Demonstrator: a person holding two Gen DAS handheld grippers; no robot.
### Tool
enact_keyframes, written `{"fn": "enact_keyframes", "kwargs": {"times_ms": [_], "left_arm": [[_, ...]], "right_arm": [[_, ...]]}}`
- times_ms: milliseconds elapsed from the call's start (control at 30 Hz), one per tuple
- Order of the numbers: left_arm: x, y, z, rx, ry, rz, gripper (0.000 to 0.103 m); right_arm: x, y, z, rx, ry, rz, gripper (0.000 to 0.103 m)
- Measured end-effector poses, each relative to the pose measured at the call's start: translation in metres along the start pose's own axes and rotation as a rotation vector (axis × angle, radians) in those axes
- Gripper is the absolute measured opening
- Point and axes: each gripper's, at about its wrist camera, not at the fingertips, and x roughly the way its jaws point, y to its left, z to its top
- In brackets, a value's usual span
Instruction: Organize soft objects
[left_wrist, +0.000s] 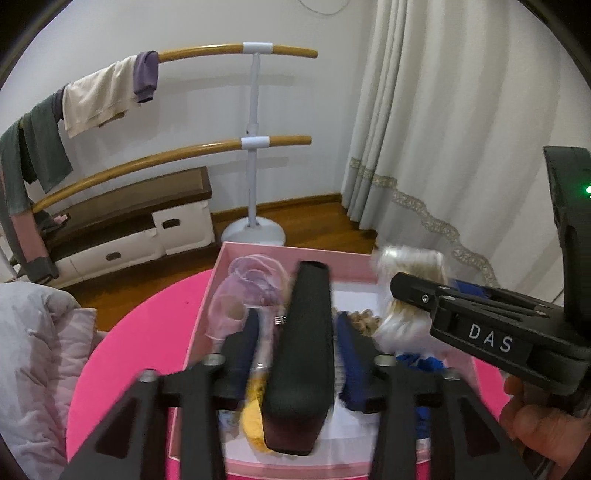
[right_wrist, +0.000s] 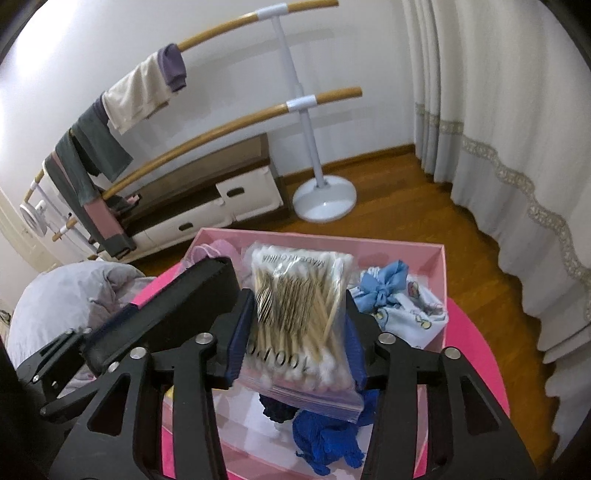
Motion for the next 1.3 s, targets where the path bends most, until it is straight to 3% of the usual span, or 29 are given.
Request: {"fn": "enact_keyframes", "kwargs": {"times_ms": [67, 167, 267, 467, 700, 867, 1033, 1300], "left_arm": [[0.002, 0.001, -0.001, 0.003, -0.01, 0.014, 0.078], [0.0, 0.004, -0.002, -0.001, -0.029, 0.039, 0.098], [-0.009, 0.009, -0.006, -0.02, -0.062, 0.048, 0.103], [-0.032, 0.013, -0.02, -0.039, -0.114, 0.084, 0.103], [-0.099, 0.009, -0.072, -0.003, -0.217, 0.115, 0.103], [-0.149, 0.01, -0.115, 0.024, -0.274, 0.111, 0.103], [-0.196, 0.01, -0.15, 0.031, -0.286, 0.045, 0.103], [-0.255, 0.01, -0.203, 0.035, -0.318, 0.08, 0.103]], "right_arm": [[0.005, -0.003, 0.001, 0.013, 0.009, 0.009, 0.062], [0.002, -0.008, -0.003, 0.039, -0.002, 0.022, 0.089], [-0.009, -0.011, -0.006, 0.061, -0.038, 0.008, 0.103], [-0.039, -0.01, -0.012, 0.083, -0.093, -0.04, 0.103], [-0.097, 0.005, -0.03, 0.058, -0.176, -0.067, 0.103], [-0.152, 0.02, -0.058, 0.034, -0.264, -0.095, 0.103], [-0.201, 0.028, -0.104, 0.033, -0.336, -0.144, 0.103], [-0.248, 0.049, -0.166, 0.014, -0.4, -0.226, 0.103]]}}
